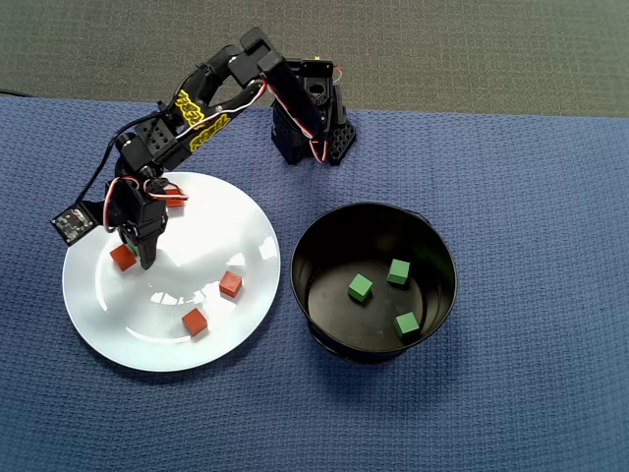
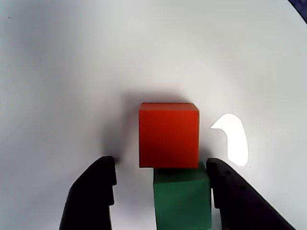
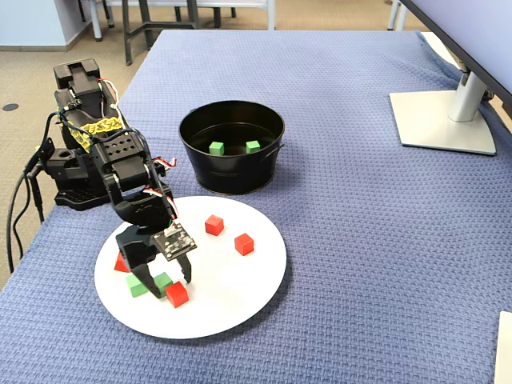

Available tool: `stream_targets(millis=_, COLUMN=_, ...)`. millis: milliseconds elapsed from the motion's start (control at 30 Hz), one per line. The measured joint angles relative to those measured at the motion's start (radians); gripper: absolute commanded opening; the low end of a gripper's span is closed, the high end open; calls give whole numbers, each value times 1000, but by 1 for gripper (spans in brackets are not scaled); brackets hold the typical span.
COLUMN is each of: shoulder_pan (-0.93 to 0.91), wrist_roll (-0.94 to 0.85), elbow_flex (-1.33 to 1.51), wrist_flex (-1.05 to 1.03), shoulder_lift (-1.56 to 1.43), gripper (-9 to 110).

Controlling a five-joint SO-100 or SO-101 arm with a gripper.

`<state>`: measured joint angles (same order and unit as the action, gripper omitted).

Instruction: Pick up the green cubes from the white plate and place them in the black recipient

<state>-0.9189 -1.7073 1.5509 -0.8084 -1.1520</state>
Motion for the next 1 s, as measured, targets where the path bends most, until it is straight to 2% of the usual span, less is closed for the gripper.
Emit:
stream_targets(millis=267, shoulder_pan=6, wrist_roll=3, elbow_flex=9, wrist_flex=-29, shoulder_lift=-14, gripper=12)
stream_targets(millis=600, shoulder_pan=6, wrist_roll=9, elbow_flex=20, wrist_flex=-63, shoulder_lift=-29, gripper=0)
stream_targets(millis=1000, shoulder_pan=31, wrist_roll=143, elbow_flex=29, wrist_flex=-87, shoulder_lift=-71, gripper=0)
